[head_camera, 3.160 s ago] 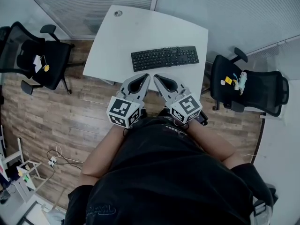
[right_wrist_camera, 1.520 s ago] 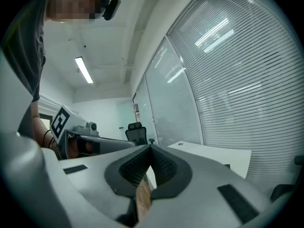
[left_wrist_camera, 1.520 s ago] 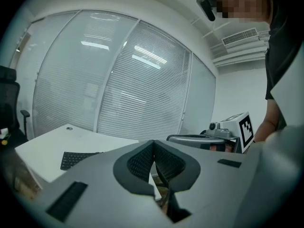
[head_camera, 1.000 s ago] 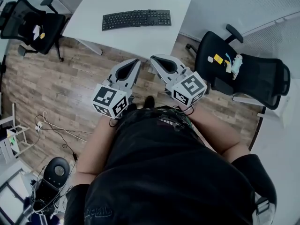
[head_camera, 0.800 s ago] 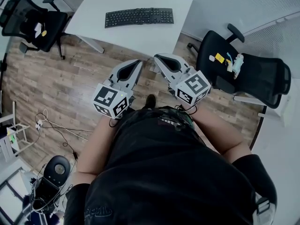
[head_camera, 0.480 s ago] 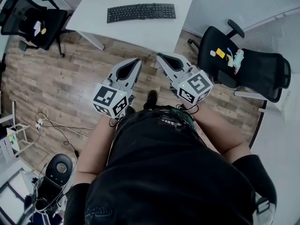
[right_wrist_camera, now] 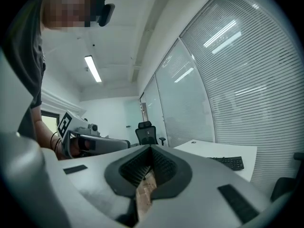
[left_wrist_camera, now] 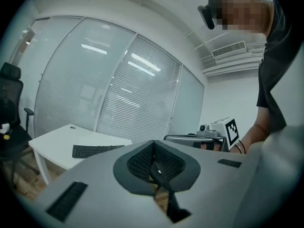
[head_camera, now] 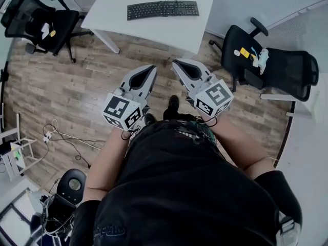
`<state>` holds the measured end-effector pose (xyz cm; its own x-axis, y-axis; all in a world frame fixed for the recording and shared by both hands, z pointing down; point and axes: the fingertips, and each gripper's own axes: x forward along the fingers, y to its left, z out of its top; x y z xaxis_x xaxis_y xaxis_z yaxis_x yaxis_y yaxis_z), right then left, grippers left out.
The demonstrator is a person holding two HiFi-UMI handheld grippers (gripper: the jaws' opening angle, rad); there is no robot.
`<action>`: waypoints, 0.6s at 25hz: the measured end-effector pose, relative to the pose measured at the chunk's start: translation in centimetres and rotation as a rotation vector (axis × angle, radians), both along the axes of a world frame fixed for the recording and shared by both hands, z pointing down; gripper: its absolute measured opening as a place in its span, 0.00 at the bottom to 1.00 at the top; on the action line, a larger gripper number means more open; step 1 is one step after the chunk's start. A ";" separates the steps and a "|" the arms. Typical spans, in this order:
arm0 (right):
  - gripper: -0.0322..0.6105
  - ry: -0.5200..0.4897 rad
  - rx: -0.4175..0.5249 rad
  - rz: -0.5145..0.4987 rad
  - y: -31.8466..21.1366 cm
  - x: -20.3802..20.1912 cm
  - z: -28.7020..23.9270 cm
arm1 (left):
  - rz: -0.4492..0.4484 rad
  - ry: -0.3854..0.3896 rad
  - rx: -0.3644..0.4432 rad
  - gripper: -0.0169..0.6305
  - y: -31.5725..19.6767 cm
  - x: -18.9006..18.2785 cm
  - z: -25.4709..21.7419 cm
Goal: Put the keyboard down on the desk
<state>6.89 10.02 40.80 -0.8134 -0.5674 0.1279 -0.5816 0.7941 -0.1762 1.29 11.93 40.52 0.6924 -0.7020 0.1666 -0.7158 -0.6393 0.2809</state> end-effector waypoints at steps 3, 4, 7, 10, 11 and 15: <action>0.08 -0.004 0.012 0.010 2.0 -1.4 -0.4 | 0.012 0.015 0.012 0.05 1.7 -1.2 -0.6; 0.08 -0.003 0.011 0.016 2.6 -1.8 -0.4 | 0.017 0.017 0.015 0.05 2.3 -1.6 -0.7; 0.08 -0.003 0.016 0.022 4.7 -3.2 -0.5 | 0.035 0.014 0.023 0.05 4.3 -2.6 -0.9; 0.08 -0.007 0.027 0.023 6.9 -4.3 -0.5 | 0.053 0.022 0.027 0.05 6.3 -3.5 -0.9; 0.08 -0.008 0.027 0.026 7.5 -4.6 -0.5 | 0.060 0.028 0.028 0.05 6.9 -3.8 -0.9; 0.08 -0.008 0.019 0.021 9.4 -6.0 -0.4 | 0.063 0.036 0.026 0.05 8.6 -5.1 -0.9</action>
